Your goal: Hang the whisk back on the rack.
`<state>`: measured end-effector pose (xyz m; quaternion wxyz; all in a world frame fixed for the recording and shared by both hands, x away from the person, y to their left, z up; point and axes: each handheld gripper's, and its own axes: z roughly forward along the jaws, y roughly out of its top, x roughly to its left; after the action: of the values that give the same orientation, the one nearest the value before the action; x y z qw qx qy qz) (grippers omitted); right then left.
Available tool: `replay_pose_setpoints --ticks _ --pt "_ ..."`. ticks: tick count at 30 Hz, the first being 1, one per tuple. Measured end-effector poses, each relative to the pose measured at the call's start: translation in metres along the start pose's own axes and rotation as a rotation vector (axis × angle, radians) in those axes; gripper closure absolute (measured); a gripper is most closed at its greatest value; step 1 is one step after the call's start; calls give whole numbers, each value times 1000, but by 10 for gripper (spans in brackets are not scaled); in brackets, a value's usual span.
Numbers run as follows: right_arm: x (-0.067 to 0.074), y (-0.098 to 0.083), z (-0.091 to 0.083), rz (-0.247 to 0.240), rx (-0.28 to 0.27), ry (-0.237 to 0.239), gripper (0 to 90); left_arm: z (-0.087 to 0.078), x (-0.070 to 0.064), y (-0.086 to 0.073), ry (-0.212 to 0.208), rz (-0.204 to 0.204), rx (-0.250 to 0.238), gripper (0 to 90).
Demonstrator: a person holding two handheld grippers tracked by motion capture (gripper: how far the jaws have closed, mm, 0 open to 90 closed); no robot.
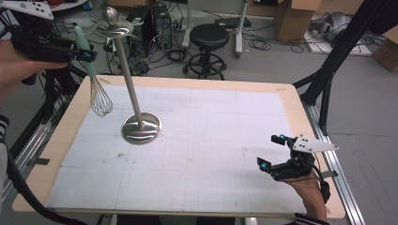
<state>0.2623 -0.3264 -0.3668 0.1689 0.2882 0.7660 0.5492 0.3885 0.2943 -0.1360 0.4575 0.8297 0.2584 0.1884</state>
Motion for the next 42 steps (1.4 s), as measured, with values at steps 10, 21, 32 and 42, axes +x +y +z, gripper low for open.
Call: replay_pose_setpoints --ticks 10,21,32,42 --pt "-1 0 0 2 0 -1 4 6 -4 5 -14 14 9 661" --pt "1 0 2 1 4 7 4 19 -12 8 -32 29 22 661" --pt "1 0 2 3 3 9 4 19 -17 9 34 84 6 473" --pt "-2 -1 1 4 -1 7 4 4 -19 -21 38 51 -11 153"
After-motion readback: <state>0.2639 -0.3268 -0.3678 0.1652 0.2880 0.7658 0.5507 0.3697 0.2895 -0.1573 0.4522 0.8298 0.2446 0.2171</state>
